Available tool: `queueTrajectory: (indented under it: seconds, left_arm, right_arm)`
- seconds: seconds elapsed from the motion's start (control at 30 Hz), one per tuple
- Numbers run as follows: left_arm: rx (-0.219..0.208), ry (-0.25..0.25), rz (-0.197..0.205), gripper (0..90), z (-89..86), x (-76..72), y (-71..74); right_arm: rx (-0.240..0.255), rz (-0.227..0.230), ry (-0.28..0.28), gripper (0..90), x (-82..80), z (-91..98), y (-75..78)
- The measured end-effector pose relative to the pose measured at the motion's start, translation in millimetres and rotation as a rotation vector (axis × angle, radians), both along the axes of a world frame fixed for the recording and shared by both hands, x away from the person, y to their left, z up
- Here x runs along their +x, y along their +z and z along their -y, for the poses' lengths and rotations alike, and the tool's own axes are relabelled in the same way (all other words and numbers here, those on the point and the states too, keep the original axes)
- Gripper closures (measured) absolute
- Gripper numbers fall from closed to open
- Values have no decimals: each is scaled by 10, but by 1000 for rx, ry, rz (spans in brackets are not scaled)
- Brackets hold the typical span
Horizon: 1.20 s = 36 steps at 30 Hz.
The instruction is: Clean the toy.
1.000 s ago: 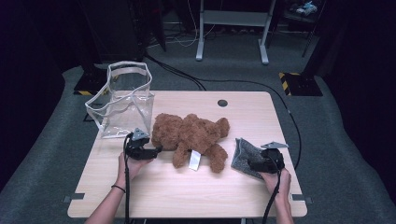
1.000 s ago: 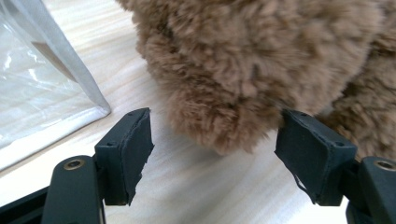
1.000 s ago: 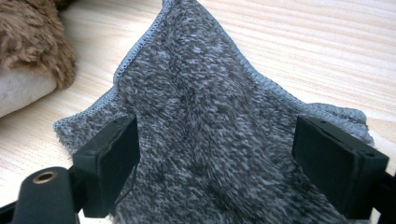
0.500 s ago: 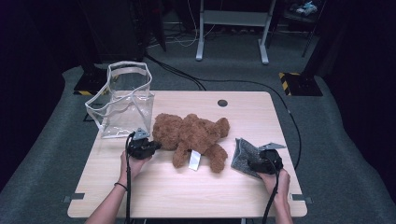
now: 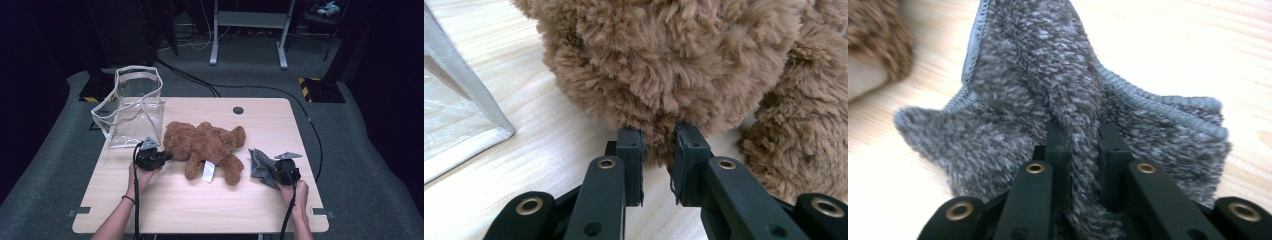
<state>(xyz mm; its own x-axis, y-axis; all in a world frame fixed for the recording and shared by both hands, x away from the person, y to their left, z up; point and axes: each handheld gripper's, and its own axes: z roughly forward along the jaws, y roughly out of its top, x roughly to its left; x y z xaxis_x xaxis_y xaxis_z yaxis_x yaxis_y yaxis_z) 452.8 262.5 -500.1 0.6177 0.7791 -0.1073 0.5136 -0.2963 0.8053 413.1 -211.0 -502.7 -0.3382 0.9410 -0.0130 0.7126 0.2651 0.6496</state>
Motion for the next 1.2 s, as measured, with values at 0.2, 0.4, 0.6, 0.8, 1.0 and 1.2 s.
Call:
queueTrajectory:
  seconds: [0.2, 0.4, 0.6, 0.8, 1.0, 1.2]
  left_arm:
    - [-2, -7, 4, 773, -5, 1, 9]
    - [-10, -20, 18, 776, 13, -10, 23]
    - [-7, -31, 24, 778, 36, -18, 34]
    - [-7, -33, 26, 778, 54, -16, 29]
    - [-10, -46, 23, 779, 81, -18, 32]
    - [-10, -51, 23, 779, 89, -13, 29]
  right_arm:
    - [40, 61, 38, 808, -3, -61, 268]
    - [61, 116, 83, 807, 36, -116, 542]
    - [84, 166, 141, 805, 78, -278, 846]
    - [88, 193, 222, 804, 196, -624, 1098]
    - [77, 194, 301, 803, 325, -998, 1161]
    - [95, 184, 354, 801, 420, -1321, 1165]
